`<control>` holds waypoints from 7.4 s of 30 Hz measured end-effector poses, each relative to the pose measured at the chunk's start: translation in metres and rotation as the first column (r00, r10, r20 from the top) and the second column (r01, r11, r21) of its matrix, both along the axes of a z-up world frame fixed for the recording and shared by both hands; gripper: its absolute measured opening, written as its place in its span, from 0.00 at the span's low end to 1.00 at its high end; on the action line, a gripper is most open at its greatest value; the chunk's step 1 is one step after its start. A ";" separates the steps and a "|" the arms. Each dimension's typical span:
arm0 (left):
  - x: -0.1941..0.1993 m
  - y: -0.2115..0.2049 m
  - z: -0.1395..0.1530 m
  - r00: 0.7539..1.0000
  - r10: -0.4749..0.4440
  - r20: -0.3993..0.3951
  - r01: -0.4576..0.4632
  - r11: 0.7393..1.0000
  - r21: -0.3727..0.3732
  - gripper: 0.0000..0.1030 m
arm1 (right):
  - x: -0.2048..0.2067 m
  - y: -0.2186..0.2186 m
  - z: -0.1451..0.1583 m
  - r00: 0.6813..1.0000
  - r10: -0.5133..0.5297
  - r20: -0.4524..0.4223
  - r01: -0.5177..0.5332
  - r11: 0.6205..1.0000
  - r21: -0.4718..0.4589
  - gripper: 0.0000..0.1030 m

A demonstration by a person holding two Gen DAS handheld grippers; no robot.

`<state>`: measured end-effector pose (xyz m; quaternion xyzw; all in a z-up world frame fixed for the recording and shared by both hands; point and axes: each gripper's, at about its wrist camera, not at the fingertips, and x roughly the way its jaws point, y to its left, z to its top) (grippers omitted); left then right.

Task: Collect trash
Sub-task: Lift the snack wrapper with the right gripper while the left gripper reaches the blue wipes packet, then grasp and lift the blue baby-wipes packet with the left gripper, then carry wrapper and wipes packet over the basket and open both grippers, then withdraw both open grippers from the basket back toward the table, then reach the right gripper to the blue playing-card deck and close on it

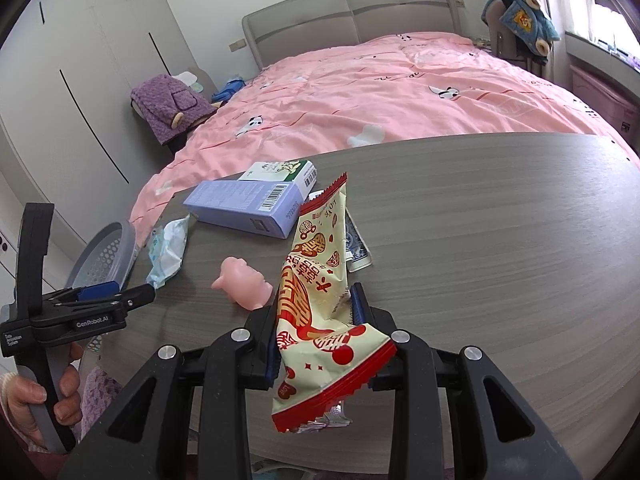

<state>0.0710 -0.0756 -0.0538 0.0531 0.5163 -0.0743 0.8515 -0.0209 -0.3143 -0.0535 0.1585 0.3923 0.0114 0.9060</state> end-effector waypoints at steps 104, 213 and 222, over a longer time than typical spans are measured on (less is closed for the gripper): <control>0.009 0.249 0.013 0.939 0.308 0.155 -0.298 0.951 -0.084 0.72 | 0.117 0.312 0.032 0.876 0.483 -0.011 -0.482 0.874 -0.055 0.50; -0.022 -0.063 0.012 0.989 -0.056 0.137 0.059 0.998 -0.016 0.80 | 0.086 -0.003 -0.023 0.991 0.077 -0.106 -0.097 0.976 -0.193 0.63; -0.022 -0.063 0.011 0.989 -0.052 0.138 0.055 0.998 -0.013 0.80 | 0.089 0.006 -0.025 0.990 0.088 -0.111 -0.111 0.968 -0.226 0.44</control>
